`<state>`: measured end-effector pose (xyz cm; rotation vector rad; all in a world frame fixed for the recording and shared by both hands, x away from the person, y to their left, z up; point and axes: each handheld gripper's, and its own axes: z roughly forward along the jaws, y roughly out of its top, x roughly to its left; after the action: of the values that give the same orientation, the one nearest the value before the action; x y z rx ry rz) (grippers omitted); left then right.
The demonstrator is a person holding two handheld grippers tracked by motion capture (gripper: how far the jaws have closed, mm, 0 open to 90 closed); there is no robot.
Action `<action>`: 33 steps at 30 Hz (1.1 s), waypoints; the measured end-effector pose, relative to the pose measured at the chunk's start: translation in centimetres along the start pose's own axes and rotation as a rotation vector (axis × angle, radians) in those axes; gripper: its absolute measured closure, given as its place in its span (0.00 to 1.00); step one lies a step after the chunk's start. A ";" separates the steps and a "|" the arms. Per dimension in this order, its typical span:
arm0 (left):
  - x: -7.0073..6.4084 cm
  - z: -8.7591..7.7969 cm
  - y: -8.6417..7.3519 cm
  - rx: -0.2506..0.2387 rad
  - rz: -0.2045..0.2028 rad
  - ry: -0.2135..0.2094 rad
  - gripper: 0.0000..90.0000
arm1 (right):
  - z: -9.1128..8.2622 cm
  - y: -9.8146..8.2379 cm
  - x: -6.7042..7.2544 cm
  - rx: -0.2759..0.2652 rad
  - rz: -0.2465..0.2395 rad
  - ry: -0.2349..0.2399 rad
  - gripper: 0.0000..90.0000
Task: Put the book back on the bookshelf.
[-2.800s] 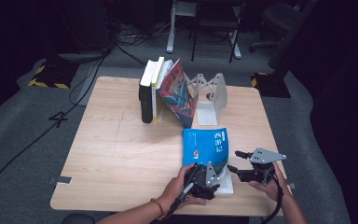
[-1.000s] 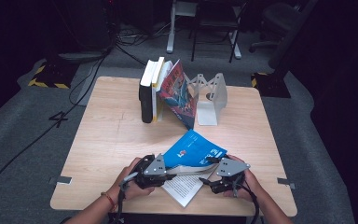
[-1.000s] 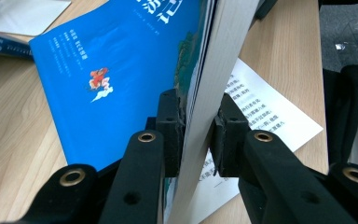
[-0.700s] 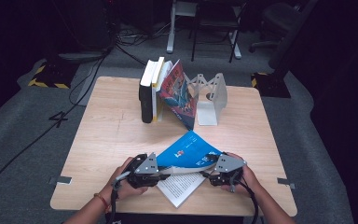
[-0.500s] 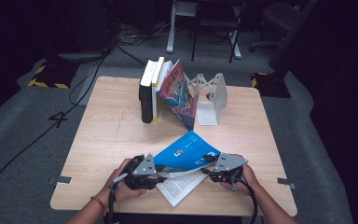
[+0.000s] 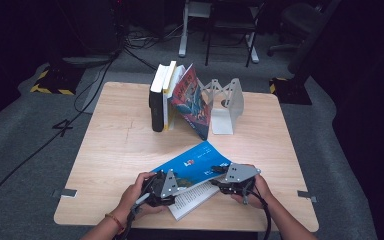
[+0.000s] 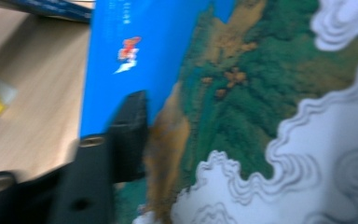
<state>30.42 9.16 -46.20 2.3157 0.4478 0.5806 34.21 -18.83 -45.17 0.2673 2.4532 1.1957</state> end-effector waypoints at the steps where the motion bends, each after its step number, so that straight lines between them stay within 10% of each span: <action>1: 0.2 -0.1 -0.1 -0.007 -0.007 -0.001 0.70 | 0.0 0.0 0.0 0.000 0.005 0.004 0.62; 5: 0.6 -0.4 -0.4 -0.024 -0.001 -0.019 0.76 | 0.2 0.1 -0.4 -0.013 0.074 0.059 0.42; 12: 1.2 -1.4 -1.0 -0.064 -0.012 -0.040 0.77 | 0.2 -0.9 -0.7 0.030 0.036 0.030 0.33; 17: 1.6 -2.2 -1.6 -0.081 -0.018 -0.071 0.76 | 0.2 -2.1 -1.8 0.036 0.037 -0.048 0.50; 25: 2.9 -2.4 -2.2 -0.074 -0.039 -0.069 0.75 | -0.3 -1.8 -0.7 0.022 -0.081 -0.033 0.75; 33: 5.4 -0.2 -1.1 -0.078 -0.050 -0.110 0.70 | -1.9 -1.6 0.1 0.019 -0.088 -0.040 0.83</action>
<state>34.65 12.53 -45.40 2.2425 0.4220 0.4364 33.26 -21.14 -45.37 0.1844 2.4161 1.1200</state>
